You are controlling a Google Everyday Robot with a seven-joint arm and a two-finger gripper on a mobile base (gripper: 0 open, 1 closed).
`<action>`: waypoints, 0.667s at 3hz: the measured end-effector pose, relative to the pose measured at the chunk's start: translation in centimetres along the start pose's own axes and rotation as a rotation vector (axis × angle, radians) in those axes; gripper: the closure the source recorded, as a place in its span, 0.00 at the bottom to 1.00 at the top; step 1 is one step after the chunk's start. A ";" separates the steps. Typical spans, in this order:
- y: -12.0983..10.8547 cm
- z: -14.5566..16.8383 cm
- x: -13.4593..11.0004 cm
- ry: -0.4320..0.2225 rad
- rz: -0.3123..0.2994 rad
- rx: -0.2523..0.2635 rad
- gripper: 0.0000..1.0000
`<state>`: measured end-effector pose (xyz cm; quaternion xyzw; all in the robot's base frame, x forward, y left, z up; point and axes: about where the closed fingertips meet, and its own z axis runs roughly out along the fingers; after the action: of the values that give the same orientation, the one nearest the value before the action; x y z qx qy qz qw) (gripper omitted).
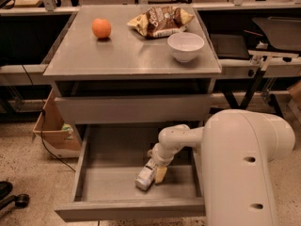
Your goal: Pick blue plastic bottle from middle drawer and place on counter
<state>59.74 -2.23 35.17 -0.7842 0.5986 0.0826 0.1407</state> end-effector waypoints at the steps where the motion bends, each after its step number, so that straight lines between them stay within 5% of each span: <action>1: 0.3 -1.3 0.1 0.002 0.015 0.004 0.69; 2: 0.1 -5.5 0.3 0.019 0.036 0.038 0.92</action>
Offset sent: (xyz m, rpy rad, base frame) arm 0.0020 -0.0397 0.1032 -0.0137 -0.0727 -0.0889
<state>59.48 -4.27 40.23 -0.7713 0.6154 0.0663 0.1483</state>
